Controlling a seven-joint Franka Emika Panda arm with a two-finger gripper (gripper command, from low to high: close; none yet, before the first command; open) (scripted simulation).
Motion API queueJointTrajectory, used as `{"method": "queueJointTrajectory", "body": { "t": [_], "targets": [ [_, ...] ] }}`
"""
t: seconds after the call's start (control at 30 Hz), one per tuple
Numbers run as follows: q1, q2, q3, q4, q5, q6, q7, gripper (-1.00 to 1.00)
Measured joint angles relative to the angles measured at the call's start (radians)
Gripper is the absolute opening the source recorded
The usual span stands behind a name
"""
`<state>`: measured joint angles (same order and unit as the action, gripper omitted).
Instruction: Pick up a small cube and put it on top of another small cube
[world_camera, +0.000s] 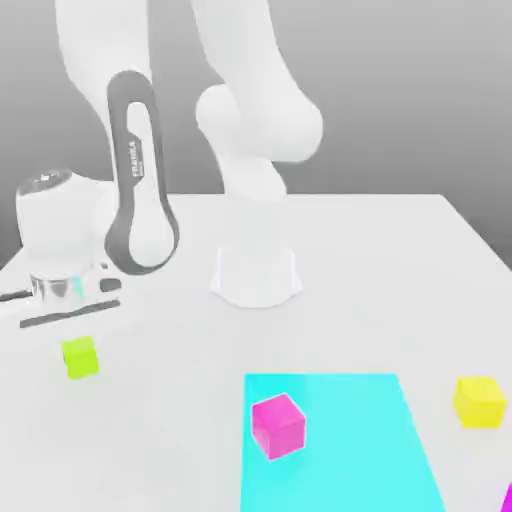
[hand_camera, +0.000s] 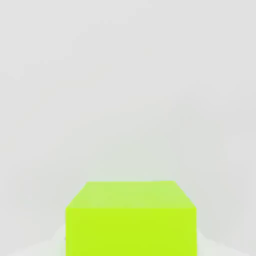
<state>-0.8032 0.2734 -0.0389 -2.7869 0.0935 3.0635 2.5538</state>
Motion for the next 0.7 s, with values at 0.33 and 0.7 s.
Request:
{"method": "queueJointTrajectory", "body": {
  "t": [0.33, 0.7],
  "targets": [
    [0.107, -0.187, 0.000, 0.045, -0.124, -0.247, 0.020, -1.00],
    [0.436, 0.010, 0.284, 0.430, -0.300, -0.490, -0.110, -1.00]
  ]
}}
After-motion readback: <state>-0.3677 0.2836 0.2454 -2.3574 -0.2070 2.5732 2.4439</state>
